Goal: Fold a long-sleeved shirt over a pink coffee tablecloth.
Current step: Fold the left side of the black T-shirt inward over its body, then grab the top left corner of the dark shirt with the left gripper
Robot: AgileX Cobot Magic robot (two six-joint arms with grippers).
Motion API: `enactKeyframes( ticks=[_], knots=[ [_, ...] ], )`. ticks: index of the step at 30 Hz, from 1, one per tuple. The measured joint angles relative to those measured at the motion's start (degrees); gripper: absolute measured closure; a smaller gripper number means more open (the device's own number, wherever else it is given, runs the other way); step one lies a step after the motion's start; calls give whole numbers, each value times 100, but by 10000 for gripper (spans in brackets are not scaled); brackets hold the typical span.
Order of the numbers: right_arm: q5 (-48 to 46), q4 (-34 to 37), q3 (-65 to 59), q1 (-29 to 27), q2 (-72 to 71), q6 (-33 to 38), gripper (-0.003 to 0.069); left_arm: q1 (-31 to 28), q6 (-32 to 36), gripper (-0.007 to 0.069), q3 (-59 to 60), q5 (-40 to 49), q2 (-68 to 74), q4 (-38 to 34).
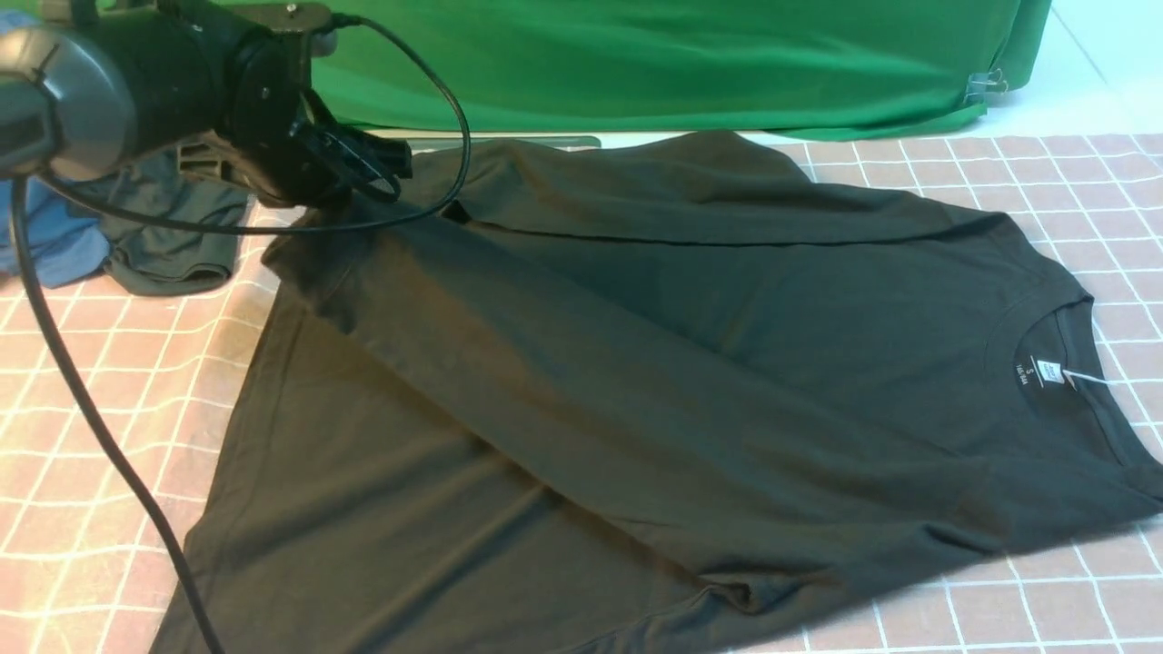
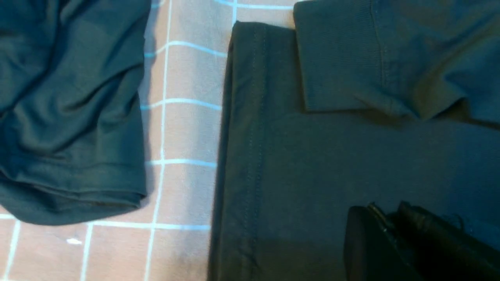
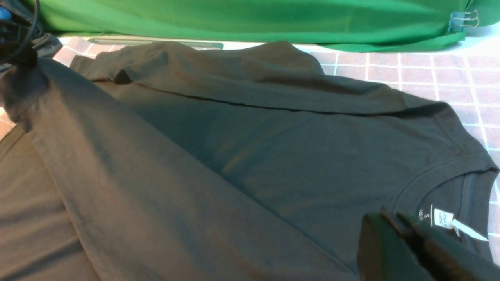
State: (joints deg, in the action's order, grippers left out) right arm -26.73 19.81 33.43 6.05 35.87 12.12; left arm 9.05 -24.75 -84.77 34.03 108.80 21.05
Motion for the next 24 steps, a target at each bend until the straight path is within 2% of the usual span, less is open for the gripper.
enactKeyframes(
  ticks=[4, 5, 7, 8, 10, 11, 13, 17, 20, 24],
  knots=[
    [-124, 0, 0, 0, 0, -5, 589, 0, -17, 351, 0, 483, -43, 224],
    [-150, 0, 0, 0, 0, -5, 589, 0, -50, 325, 0, 789, -108, 84],
    [-199, 0, 0, 0, 0, -5, 589, -8, 0, 322, 0, 1161, -223, -532],
    [-250, 0, 2, 0, 5, -12, 589, -8, 152, 330, 0, 1410, -288, -945],
    [-351, 0, 20, 0, 58, -58, 589, 55, 884, 398, 19, 1927, -480, -2257],
    [-429, -14, 32, 0, 112, -96, 589, 184, 1280, 458, 110, 2182, -613, -2912],
    [-502, -27, 32, 0, 183, -126, 589, 514, 1670, 540, 313, 2274, -777, -3528],
    [-585, -47, 36, 0, 402, -146, 589, 1693, 1755, 610, 904, 2082, -1132, -3865],
    [-574, -47, 36, 0, 490, -146, 589, 2721, 1562, 610, 1237, 1804, -1149, -3799],
    [-478, -47, 39, 0, 495, -146, 589, 3447, 1313, 597, 1371, 1178, -969, -3651]
  ],
)
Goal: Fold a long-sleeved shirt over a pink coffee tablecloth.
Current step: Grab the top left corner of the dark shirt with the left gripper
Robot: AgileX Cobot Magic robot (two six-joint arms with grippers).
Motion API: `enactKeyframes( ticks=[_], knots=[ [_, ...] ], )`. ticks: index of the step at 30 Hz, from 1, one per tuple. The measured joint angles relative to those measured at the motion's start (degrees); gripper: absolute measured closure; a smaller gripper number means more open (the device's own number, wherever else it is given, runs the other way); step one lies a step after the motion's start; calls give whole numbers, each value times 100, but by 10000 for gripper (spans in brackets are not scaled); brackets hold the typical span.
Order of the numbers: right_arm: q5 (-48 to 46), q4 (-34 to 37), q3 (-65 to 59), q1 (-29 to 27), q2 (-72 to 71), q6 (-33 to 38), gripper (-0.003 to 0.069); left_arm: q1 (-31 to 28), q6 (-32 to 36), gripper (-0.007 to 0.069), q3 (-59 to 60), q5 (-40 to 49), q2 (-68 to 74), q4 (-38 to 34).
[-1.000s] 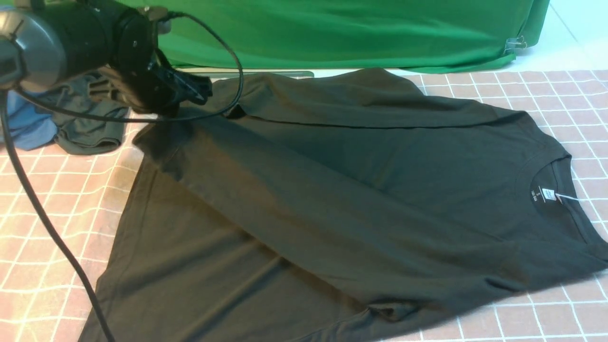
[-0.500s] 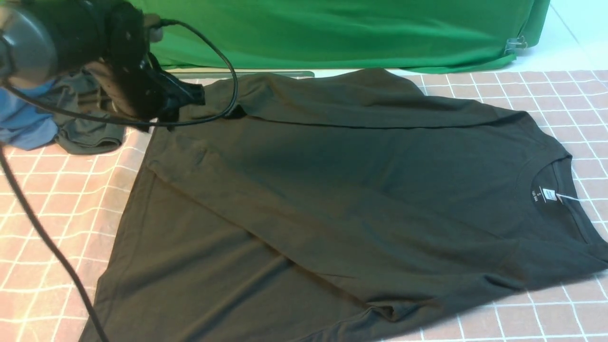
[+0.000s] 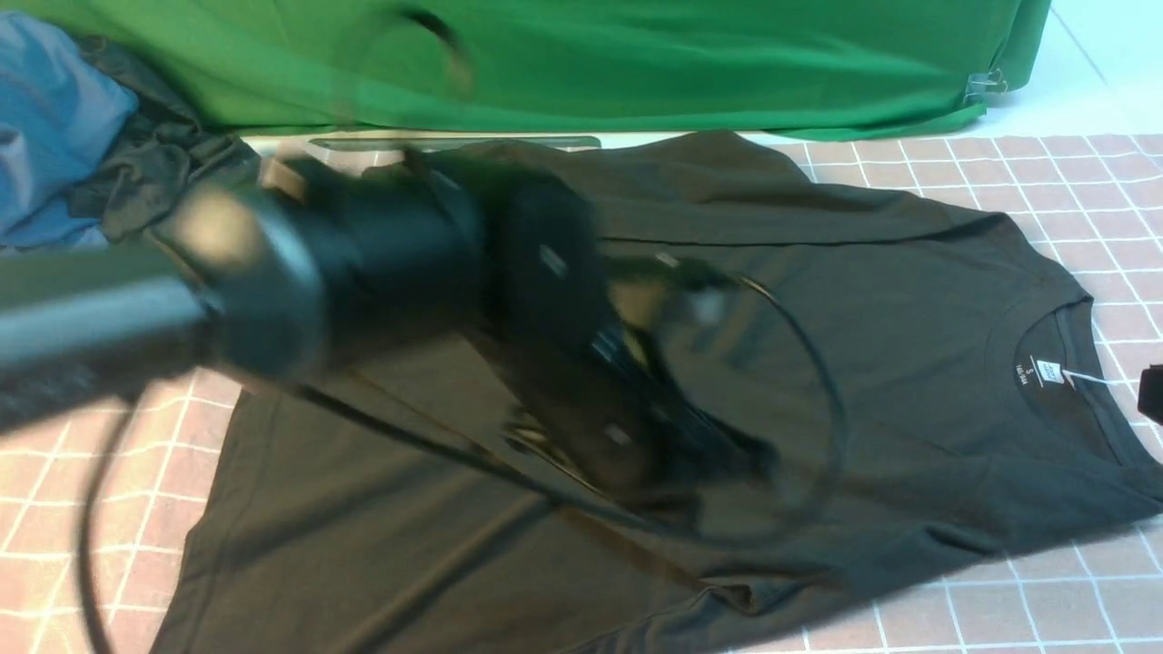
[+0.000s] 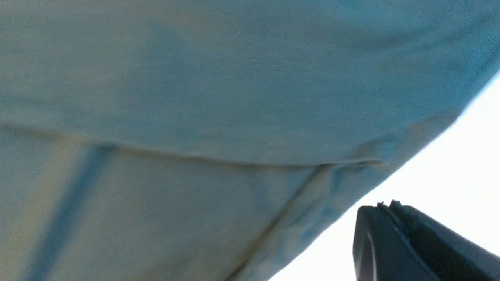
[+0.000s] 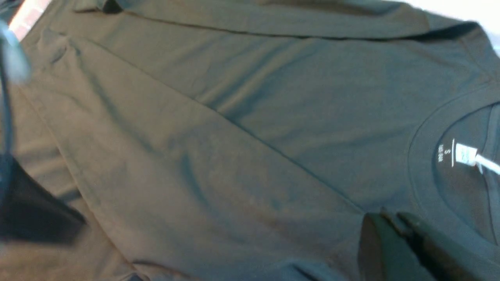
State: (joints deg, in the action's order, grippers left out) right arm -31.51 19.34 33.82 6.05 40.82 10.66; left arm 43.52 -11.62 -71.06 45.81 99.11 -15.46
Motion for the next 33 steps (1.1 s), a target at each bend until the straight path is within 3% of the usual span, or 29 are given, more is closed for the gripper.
enactKeyframes(
  ticks=[5, 10, 14, 20, 33],
  knots=[
    [52, 0, 0, 0, 2, -6, 589, 548, -180, 459, 4, -609, 481, 22],
    [51, 5, 0, 0, 2, -6, 589, 583, -383, 286, 4, -637, 848, 24],
    [54, 5, 0, 0, 2, -6, 589, 583, -437, 197, 11, -804, 902, 72],
    [78, 5, 0, 0, 2, -6, 583, 583, -461, 190, 11, -1162, 908, 286],
    [78, 29, 0, 0, 2, -12, 568, 583, -390, 357, 4, -899, 1184, 241]
  ],
)
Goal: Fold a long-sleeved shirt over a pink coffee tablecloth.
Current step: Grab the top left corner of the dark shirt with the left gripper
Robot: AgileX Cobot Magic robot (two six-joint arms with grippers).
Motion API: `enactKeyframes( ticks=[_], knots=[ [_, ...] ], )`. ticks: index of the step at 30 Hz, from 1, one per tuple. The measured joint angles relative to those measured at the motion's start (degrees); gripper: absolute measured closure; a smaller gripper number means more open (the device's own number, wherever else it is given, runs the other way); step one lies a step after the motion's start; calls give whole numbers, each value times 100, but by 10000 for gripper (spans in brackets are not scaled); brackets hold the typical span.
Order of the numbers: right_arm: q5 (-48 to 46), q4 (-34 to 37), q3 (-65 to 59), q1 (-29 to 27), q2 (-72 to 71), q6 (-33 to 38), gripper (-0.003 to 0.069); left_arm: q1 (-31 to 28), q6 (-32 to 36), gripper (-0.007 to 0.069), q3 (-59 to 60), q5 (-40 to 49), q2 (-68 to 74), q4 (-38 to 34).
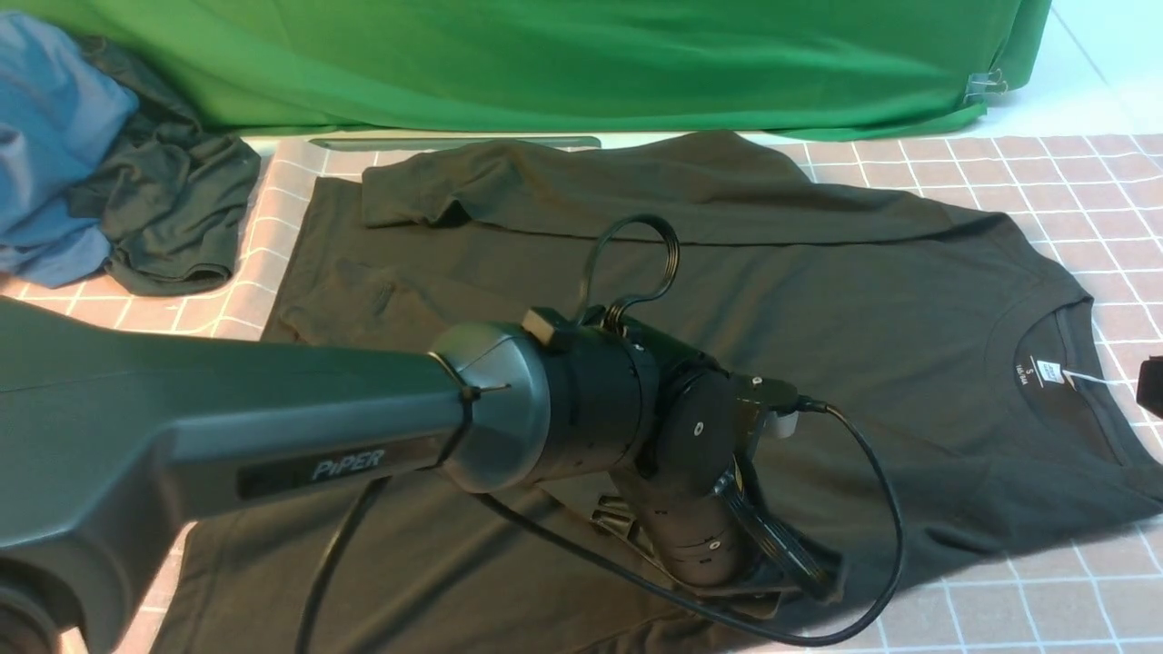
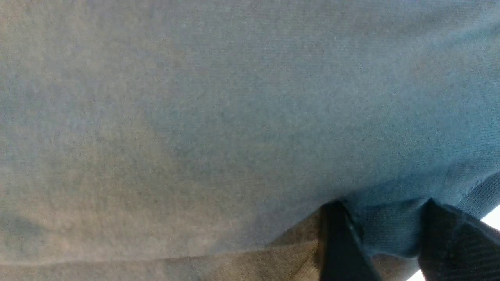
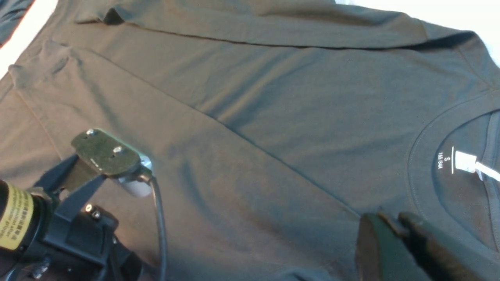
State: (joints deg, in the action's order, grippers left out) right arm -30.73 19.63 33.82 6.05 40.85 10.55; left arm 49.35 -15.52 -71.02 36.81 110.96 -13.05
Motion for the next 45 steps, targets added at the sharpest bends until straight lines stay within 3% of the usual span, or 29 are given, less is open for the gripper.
enactKeyframes(
  ticks=[3, 4, 6, 9, 20, 27, 36, 40, 45],
  knots=[
    [0, 0, 0, 0, 0, 0, 568, 0, 89, 428, 0, -42, 0, 0],
    [0, 0, 0, 0, 0, 5, 568, 0, 182, 499, 0, -52, 0, -22],
    [0, 0, 0, 0, 0, 5, 568, 0, 315, 570, -9, -24, 0, -124],
    [0, 0, 0, 0, 0, 5, 568, -5, 456, 592, -89, 234, 0, -324],
    [5, 0, 0, 0, 0, 5, 560, -5, 584, 593, -407, 1200, -107, -866],
    [17, 0, 0, 0, 0, 5, 552, -5, 571, 589, -407, 1165, -107, -1060],
    [21, 0, 0, 0, 0, 5, 546, -53, 861, 414, -536, 1415, -180, -1453],
    [21, 7, 0, 0, 0, 5, 537, -493, 615, 403, -880, 1668, -661, -949],
    [21, 7, 0, 0, 0, 5, 536, -1759, -261, 545, -1422, 1797, -1129, -48]
  ],
)
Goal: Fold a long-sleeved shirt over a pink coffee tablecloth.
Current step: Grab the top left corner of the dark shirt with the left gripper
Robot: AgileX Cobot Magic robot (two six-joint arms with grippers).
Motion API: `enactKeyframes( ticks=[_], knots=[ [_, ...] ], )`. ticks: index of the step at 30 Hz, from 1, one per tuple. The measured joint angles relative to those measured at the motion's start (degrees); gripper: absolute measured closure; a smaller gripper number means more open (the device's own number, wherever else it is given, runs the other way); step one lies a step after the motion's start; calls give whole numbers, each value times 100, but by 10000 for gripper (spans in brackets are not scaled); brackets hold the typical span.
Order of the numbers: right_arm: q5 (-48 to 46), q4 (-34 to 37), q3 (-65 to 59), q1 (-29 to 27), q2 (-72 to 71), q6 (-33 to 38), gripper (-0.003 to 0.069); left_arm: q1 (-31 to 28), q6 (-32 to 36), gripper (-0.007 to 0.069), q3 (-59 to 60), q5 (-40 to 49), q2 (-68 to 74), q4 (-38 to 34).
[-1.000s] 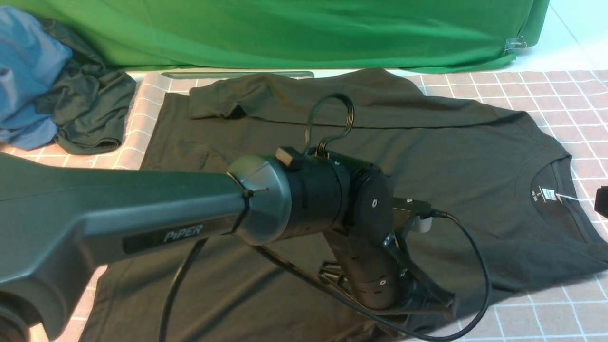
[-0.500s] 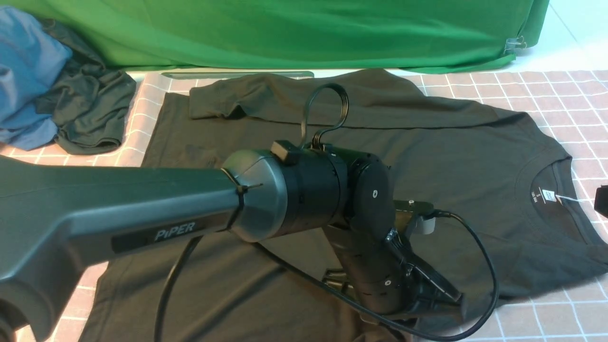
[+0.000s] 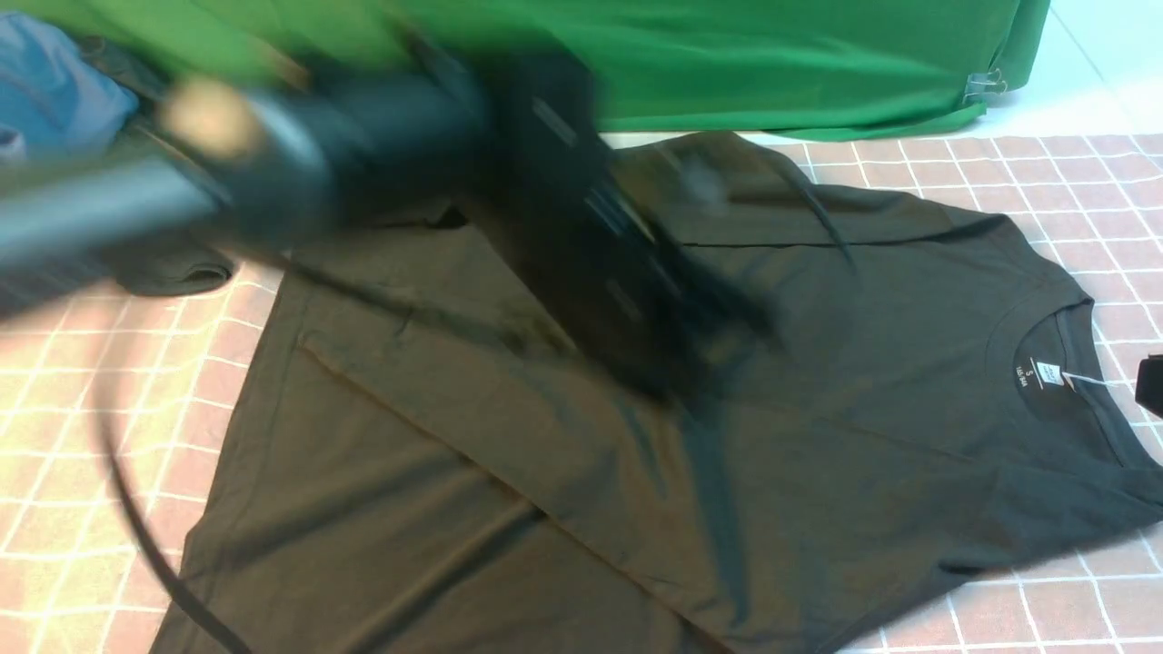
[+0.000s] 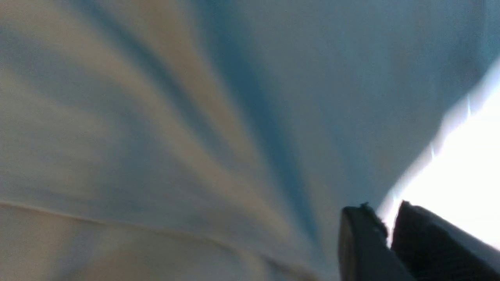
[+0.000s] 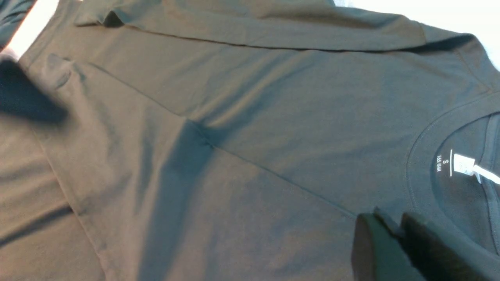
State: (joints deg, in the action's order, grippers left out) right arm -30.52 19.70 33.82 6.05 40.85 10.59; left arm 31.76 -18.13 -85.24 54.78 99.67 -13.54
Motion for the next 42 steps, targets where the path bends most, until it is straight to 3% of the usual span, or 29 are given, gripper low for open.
enactKeyframes(
  ticks=[5, 10, 13, 16, 18, 26, 42],
  knots=[
    [-5, 0, 0, 0, 0, 0, 536, -1843, -189, 612, -604, 5, 276, 312],
    [-5, 0, 0, 0, 0, 0, 536, -2898, -215, 606, -1102, -333, 1090, 391],
    [-5, 0, 0, 0, 0, 0, 536, -3196, -180, 568, -1372, -630, 1556, 465],
    [-5, 0, 0, 0, 0, -5, 536, -3305, -96, 505, -1610, -1037, 1955, 707],
    [-5, 0, 0, 0, 0, -5, 536, -3317, -83, 417, -1848, -1554, 2361, 912],
    [-5, 0, 0, 0, 0, -5, 536, -3258, 234, 214, -2211, -2585, 3231, 795],
    [-5, -6, 0, 0, 0, 13, 526, -3037, 662, 200, -2287, -2820, 3549, 866]
  ],
)
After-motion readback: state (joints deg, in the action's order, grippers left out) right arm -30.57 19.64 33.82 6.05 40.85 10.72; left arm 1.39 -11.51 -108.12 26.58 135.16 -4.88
